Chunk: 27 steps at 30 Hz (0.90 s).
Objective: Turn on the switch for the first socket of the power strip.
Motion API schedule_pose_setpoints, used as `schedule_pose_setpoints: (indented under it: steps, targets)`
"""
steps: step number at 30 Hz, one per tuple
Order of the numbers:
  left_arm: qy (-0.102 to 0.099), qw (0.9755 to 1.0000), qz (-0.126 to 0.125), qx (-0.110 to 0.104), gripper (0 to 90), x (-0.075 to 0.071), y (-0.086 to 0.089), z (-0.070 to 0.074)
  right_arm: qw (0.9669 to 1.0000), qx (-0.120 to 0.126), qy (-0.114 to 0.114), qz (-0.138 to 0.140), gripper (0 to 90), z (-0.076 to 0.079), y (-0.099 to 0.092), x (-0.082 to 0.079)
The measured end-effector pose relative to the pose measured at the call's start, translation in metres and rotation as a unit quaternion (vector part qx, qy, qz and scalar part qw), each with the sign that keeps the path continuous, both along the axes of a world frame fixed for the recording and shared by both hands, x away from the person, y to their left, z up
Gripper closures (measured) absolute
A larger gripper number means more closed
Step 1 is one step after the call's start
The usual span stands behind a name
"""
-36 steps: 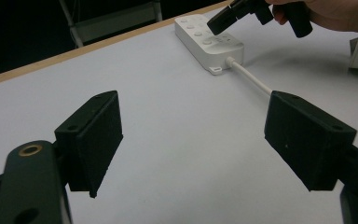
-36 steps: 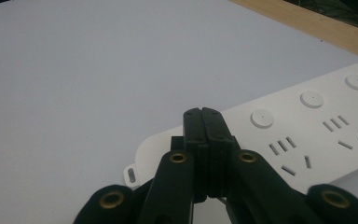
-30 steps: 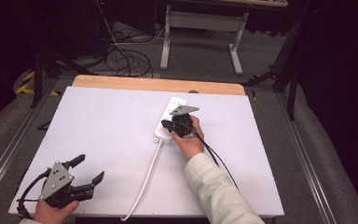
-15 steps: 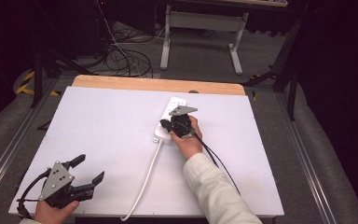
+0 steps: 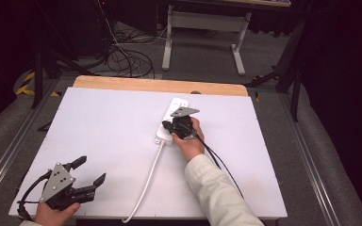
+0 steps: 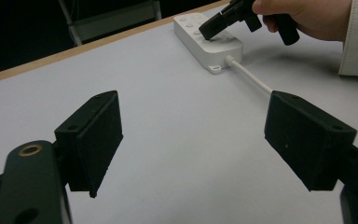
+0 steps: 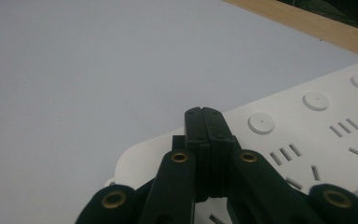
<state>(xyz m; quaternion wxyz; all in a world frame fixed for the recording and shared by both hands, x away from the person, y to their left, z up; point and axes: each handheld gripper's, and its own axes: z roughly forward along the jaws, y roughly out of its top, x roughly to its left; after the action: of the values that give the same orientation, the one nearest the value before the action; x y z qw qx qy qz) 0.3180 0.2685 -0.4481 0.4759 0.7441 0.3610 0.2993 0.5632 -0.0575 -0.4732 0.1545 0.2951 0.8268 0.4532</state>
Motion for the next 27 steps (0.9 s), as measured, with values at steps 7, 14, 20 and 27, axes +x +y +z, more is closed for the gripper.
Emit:
schedule_pose_setpoints:
  steps: [7,14,20,27]
  targets:
    - [0.001,1.0,0.001,-0.001,20.0,0.0003,0.0002,-0.0002,1.0,0.001,0.004,-0.002,90.0,-0.001,0.0002,0.0004]
    - [0.0,1.0,0.0,0.003,19.9,0.0006,0.0004,-0.0002,1.0,-0.006,0.003,-0.003,90.0,-0.0008,0.0011,-0.0001]
    - [0.001,1.0,0.001,0.004,19.9,0.0008,0.0006,-0.0003,0.9999,-0.01,0.002,-0.002,90.0,-0.0007,0.002,0.0]
    - [0.001,1.0,0.002,0.004,19.9,0.0008,0.0003,-0.0003,0.9998,-0.017,0.0,-0.001,90.0,-0.0003,0.0031,-0.0002]
